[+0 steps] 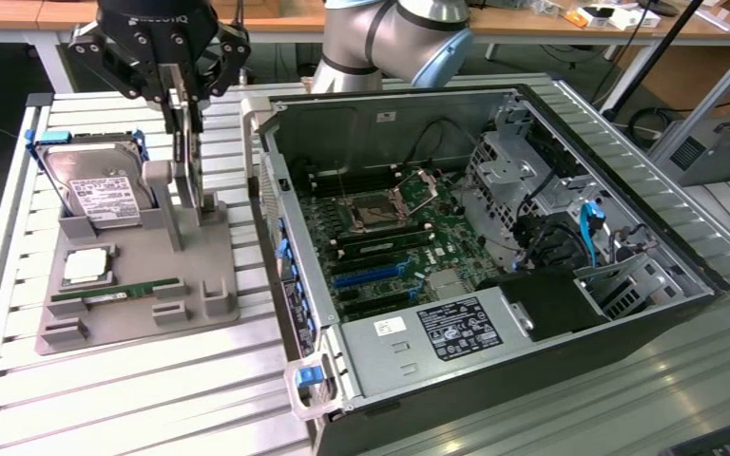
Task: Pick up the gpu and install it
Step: 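Pick up the gpu and move the gpu toward the slot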
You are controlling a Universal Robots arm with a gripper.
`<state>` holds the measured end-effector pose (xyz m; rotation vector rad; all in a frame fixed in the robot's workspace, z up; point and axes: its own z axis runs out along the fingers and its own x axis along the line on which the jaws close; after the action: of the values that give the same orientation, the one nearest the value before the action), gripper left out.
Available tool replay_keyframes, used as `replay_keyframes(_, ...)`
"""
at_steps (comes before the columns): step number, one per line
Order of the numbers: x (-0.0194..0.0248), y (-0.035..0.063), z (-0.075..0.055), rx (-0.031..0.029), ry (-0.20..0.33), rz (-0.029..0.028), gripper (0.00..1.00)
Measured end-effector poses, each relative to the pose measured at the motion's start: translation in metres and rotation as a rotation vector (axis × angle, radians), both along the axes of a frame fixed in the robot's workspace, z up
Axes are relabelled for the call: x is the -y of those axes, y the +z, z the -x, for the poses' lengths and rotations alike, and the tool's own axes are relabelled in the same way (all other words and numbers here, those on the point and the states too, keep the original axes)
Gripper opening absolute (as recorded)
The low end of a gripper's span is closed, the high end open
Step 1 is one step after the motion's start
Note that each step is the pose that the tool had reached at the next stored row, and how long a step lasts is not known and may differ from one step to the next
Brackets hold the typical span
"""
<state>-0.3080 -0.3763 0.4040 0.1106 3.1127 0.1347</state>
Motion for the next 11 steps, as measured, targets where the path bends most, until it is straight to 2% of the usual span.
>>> replay_keyframes(11, 0.0001, 0.0051, 0.0, 0.0001, 0.0, -0.0038, 0.27)
